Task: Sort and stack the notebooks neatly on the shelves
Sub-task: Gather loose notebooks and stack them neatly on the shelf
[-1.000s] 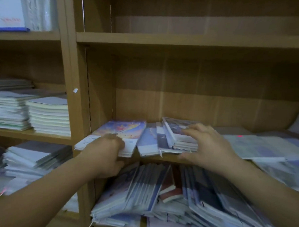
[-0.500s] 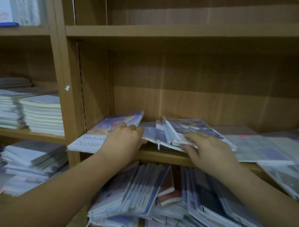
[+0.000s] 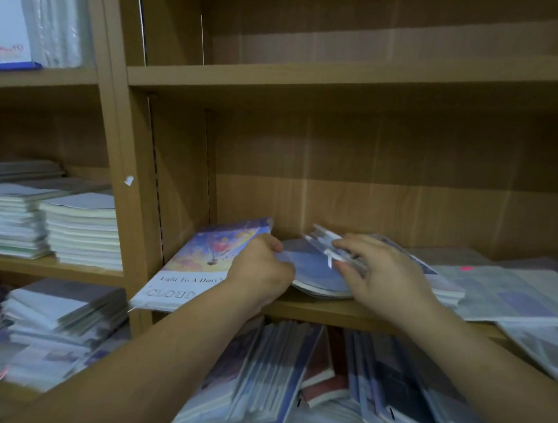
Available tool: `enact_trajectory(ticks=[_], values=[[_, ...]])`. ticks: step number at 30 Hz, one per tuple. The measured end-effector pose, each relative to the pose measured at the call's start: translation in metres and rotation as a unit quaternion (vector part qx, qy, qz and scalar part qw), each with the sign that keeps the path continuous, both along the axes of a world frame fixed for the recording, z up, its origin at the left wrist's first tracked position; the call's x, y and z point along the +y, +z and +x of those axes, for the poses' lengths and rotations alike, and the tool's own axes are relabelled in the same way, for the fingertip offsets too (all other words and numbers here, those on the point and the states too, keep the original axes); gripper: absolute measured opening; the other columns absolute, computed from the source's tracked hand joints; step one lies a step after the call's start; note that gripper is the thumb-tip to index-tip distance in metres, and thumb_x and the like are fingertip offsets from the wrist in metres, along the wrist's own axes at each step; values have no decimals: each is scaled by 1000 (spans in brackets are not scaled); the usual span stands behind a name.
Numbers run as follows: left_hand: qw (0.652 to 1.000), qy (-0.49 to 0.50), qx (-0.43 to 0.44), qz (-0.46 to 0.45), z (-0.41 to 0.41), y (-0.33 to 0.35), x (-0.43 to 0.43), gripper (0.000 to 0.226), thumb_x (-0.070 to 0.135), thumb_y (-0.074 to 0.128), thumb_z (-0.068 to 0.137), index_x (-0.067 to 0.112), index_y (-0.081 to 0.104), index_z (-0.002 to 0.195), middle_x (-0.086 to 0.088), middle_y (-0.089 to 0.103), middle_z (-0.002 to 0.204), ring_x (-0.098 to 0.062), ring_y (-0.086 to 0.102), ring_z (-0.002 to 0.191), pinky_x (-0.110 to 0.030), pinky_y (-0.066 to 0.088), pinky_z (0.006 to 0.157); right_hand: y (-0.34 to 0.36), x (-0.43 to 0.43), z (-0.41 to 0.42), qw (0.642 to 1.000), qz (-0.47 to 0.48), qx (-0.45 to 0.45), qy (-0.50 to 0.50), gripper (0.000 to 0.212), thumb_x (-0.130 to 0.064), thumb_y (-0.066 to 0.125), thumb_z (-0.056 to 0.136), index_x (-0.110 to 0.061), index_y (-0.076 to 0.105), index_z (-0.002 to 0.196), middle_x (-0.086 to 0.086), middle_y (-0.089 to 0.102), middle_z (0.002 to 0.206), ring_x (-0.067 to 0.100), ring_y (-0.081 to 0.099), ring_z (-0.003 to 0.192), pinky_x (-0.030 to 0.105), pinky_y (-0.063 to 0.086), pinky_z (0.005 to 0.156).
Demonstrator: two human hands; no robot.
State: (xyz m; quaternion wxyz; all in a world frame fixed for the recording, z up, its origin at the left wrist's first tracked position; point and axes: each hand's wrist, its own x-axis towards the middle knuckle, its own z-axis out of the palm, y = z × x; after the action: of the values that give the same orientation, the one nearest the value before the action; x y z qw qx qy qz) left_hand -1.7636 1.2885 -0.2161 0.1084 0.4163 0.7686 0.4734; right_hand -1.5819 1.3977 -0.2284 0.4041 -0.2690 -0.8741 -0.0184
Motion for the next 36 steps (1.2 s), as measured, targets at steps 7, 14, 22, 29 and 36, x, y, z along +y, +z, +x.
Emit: enact_trajectory(ticks=[7,14,22,29,36], values=[[988,-95,-2,123,29,13,24,63,35,70,82,45,43,138,2,68,85,-15,66,80,-38,60,79,2,-1,16,996,29,-84,16,47,-38,57,93,-45,54,139,-21,55,138,11,52,126,37,53,91],[992,-99,-82,5,7,-9,1,69,54,72,86,12,54,139,-2,74,107,-10,70,97,-31,55,94,-10,-14,4,972,5,-229,-47,53,-51,52,88,-44,49,140,-22,52,135,13,42,132,34,44,103],[963,-81,-257,9,25,26,0,7,4,69,83,5,66,90,-6,63,66,-15,58,53,-20,46,44,-6,-27,-14,992,-47,-118,-20,38,-61,50,91,-47,58,125,-21,69,112,14,64,106,31,49,77],[948,-92,-300,53,29,31,1,22,-10,48,94,-4,63,109,-24,70,105,-39,76,74,-51,64,70,-5,-22,11,979,-190,-69,-18,62,-77,10,94,-54,66,107,-26,67,108,4,58,109,36,48,89],[933,-103,-251,238,-22,14,-125,26,15,53,106,26,62,127,-10,73,114,-31,74,88,-36,61,65,13,-48,-4,935,-346,68,37,59,-78,41,88,-41,61,130,-22,60,129,7,55,127,31,42,102]])
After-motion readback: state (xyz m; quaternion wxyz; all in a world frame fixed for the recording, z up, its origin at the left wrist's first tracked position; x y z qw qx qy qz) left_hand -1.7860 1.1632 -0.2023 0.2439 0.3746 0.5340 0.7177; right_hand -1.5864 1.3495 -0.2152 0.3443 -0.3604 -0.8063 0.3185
